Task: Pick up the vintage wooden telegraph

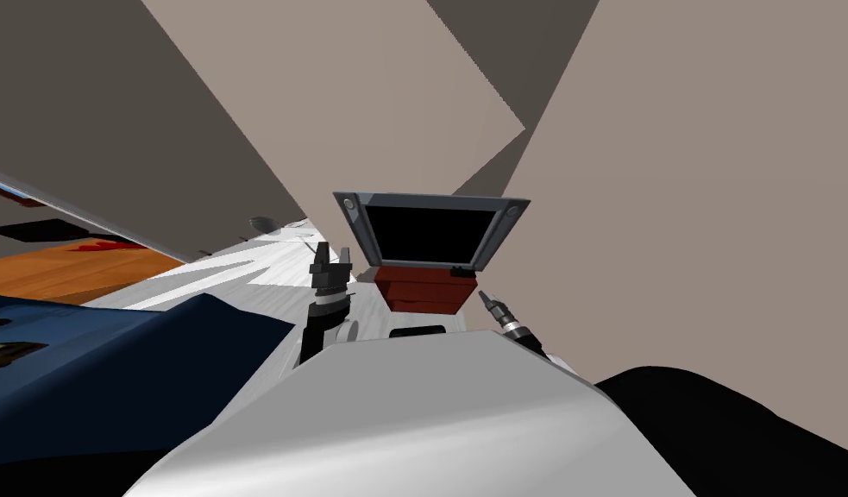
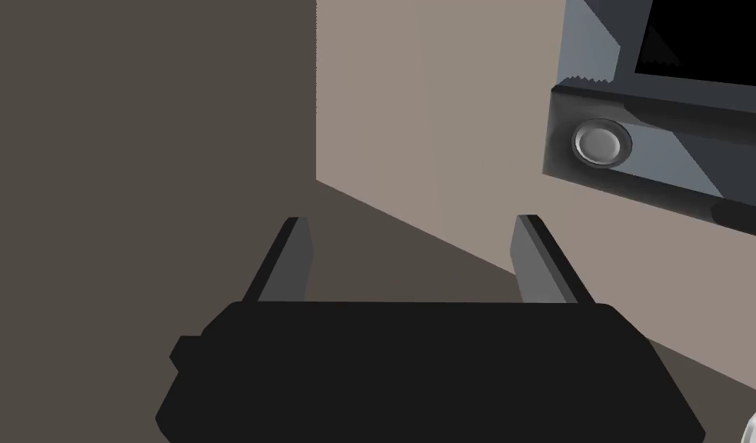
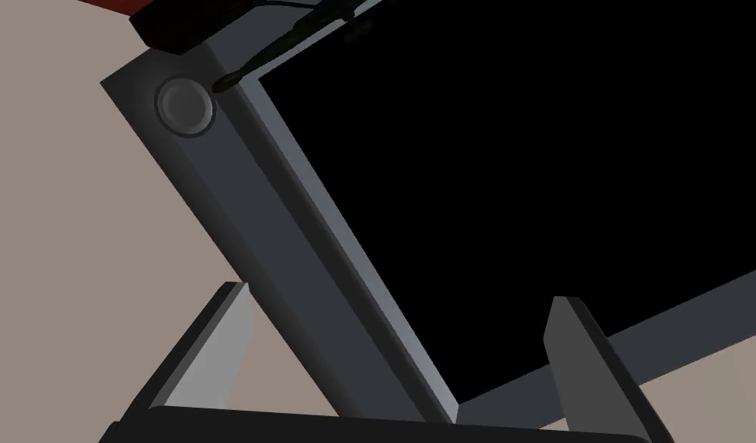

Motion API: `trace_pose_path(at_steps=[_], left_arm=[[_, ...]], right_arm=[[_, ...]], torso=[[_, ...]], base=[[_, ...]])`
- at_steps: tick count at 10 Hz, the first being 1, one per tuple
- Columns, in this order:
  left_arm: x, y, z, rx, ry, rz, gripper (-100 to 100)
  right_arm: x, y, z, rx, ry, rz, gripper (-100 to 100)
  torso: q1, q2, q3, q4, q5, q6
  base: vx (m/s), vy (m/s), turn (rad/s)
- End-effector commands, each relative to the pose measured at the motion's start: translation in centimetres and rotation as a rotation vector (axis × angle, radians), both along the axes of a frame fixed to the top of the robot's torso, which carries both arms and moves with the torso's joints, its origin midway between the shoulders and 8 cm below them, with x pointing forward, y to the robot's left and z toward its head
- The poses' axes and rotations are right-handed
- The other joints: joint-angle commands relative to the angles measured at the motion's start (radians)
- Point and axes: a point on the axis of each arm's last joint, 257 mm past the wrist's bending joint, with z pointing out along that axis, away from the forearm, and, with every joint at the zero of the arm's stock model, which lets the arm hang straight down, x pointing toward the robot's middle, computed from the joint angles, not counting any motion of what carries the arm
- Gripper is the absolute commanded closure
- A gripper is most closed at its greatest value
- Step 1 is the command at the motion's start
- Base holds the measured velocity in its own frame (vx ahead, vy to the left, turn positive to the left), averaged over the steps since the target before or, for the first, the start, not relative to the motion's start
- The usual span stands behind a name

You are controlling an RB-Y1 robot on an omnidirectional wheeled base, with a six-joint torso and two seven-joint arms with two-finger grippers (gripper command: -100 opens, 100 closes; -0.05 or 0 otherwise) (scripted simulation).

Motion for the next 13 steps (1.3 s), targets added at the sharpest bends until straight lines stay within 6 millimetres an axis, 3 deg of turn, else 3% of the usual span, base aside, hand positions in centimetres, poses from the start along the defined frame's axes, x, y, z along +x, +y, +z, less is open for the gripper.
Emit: trace_pose_path(at_steps=[1, 2, 3, 4, 5, 6, 7, 10, 13], left_arm=[[0.0, 0.0, 0.0, 0.000, 0.000, 0.000, 0], [0.0, 0.0, 0.0, 0.000, 0.000, 0.000, 0], [0.0, 0.0, 0.0, 0.000, 0.000, 0.000, 0], [0.0, 0.0, 0.0, 0.000, 0.000, 0.000, 0], [0.0, 0.0, 0.0, 0.000, 0.000, 0.000, 0], [0.0, 0.0, 0.0, 0.000, 0.000, 0.000, 0], [0.0, 0.0, 0.0, 0.000, 0.000, 0.000, 0], [0.0, 0.0, 0.0, 0.000, 0.000, 0.000, 0], [0.0, 0.0, 0.0, 0.000, 0.000, 0.000, 0]], right_arm=[[-0.5, -0.6, -0.8, -0.057, 0.034, 0.009, -100], [-2.0, -2.1, -2.8, -0.129, 0.105, 0.020, -100], [-2.0, -2.1, -2.8, -0.145, 0.104, 0.024, -100], [-3.7, -3.6, -4.7, -0.218, 0.174, 0.037, -100], [-3.7, -3.6, -4.7, -0.233, 0.173, 0.042, -100], [-5.4, -5.1, -6.3, -0.304, 0.242, 0.058, -100], [-5.4, -5.2, -6.3, -0.318, 0.241, 0.064, -100], [-8.8, -8.4, -9.0, -0.474, 0.371, 0.111, -100], [-10.5, -10.1, -10.0, -0.560, 0.432, 0.143, -100]], torso=[[0.000, 0.000, 0.000, 0.000, 0.000, 0.000], [0.000, -0.001, 0.000, 0.000, 0.000, 0.000], [0.000, -0.001, -0.001, 0.000, 0.000, 0.000], [-0.001, -0.001, -0.001, 0.000, 0.000, 0.001], [0.000, -0.002, -0.001, 0.000, 0.000, 0.000], [-0.001, -0.001, -0.001, 0.000, 0.000, 0.001], [0.000, -0.002, -0.001, 0.000, 0.000, 0.000], [-0.001, -0.002, -0.001, 0.000, 0.000, 0.001], [-0.001, -0.002, -0.001, 0.000, 0.000, 0.000]], base=[[-0.009, 0.036, 0.156], [-0.003, 0.045, 0.309], [0.003, 0.032, 0.147], [0.004, 0.043, 0.291], [0.005, 0.033, 0.151], [0.006, 0.042, 0.305], [0.007, 0.025, 0.122], [0.017, 0.030, 0.228], [0.018, 0.018, 0.200]])
